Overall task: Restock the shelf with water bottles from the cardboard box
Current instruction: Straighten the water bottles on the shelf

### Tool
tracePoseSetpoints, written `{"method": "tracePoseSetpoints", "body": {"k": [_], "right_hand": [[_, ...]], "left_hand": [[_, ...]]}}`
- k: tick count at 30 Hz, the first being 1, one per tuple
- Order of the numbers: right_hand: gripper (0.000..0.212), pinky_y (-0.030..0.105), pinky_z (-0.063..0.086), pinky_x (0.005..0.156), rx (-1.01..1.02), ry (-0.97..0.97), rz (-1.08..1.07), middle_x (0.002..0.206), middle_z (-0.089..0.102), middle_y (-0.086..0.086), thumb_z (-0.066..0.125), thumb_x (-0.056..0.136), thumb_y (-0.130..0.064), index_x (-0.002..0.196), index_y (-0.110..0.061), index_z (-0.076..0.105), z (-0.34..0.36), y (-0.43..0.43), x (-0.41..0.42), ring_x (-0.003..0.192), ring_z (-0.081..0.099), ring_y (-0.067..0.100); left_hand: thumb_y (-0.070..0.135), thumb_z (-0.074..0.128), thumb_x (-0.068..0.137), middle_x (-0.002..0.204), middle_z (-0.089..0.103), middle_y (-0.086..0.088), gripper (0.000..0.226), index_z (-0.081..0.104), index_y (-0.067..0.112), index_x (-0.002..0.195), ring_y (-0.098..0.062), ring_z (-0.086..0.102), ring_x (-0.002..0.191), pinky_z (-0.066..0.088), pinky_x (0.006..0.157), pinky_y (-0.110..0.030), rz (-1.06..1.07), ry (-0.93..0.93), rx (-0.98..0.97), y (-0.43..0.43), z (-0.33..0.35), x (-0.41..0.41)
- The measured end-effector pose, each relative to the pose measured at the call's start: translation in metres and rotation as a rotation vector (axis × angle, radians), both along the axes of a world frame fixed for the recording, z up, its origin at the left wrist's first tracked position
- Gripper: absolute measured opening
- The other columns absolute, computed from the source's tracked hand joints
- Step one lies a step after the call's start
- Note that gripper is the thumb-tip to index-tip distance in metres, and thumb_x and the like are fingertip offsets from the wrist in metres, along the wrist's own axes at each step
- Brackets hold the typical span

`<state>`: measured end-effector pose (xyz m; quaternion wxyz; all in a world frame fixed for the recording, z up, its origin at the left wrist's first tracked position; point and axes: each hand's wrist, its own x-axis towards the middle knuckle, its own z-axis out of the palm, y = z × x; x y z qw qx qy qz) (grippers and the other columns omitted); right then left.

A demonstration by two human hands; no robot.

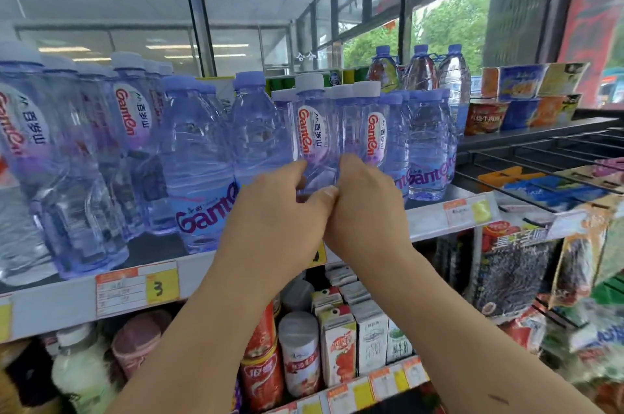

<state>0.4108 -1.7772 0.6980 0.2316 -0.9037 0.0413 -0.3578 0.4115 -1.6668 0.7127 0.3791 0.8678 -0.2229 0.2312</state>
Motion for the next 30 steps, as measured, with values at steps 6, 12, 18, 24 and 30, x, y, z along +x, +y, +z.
{"method": "tracePoseSetpoints", "body": {"k": [6, 12, 18, 24, 30], "right_hand": [[0.023, 0.033, 0.034, 0.061, -0.037, -0.047, -0.036, 0.085, 0.055, 0.001, 0.056, 0.090, -0.031, 0.100, -0.016, 0.042, -0.006, 0.001, 0.003, 0.079, 0.054, 0.027], [0.035, 0.033, 0.032, 0.064, -0.034, -0.113, -0.060, 0.113, 0.050, 0.008, 0.062, 0.089, -0.031, 0.116, -0.012, 0.050, -0.012, 0.006, 0.005, 0.088, 0.059, 0.032], [0.041, 0.031, 0.028, 0.067, -0.057, -0.133, -0.091, 0.110, 0.053, 0.009, 0.063, 0.089, -0.035, 0.119, -0.011, 0.049, -0.014, 0.005, 0.010, 0.093, 0.056, 0.031], [0.059, 0.031, 0.030, 0.067, -0.092, -0.190, -0.117, 0.115, 0.055, 0.010, 0.068, 0.088, -0.044, 0.132, -0.011, 0.046, -0.028, 0.006, 0.014, 0.096, 0.060, 0.034], [0.076, 0.030, 0.031, 0.070, -0.087, -0.198, -0.100, 0.128, 0.053, 0.008, 0.065, 0.090, -0.045, 0.150, -0.015, 0.031, -0.034, 0.003, 0.012, 0.104, 0.060, 0.032]], "left_hand": [[0.044, 0.053, 0.092, 0.102, 0.071, 0.004, 0.030, 0.066, 0.021, 0.105, -0.016, 0.061, 0.095, 0.049, 0.085, -0.036, 0.034, -0.051, 0.038, 0.000, -0.004, -0.006], [0.041, 0.056, 0.092, 0.105, 0.072, 0.008, 0.024, 0.071, 0.028, 0.106, -0.013, 0.062, 0.102, 0.046, 0.085, -0.032, 0.040, -0.023, -0.009, 0.004, -0.007, -0.011], [0.032, 0.059, 0.092, 0.104, 0.073, 0.004, 0.020, 0.072, 0.026, 0.104, -0.019, 0.063, 0.099, 0.048, 0.085, -0.033, 0.084, -0.005, 0.035, 0.009, -0.005, -0.006], [0.032, 0.064, 0.087, 0.102, 0.070, 0.013, 0.027, 0.068, 0.036, 0.113, -0.014, 0.062, 0.099, 0.049, 0.085, -0.032, 0.133, 0.026, 0.251, 0.024, -0.007, 0.001], [0.038, 0.068, 0.086, 0.111, 0.069, 0.014, 0.038, 0.063, 0.036, 0.123, -0.012, 0.061, 0.104, 0.045, 0.083, -0.028, 0.145, 0.028, 0.317, 0.035, -0.009, 0.001]]}}
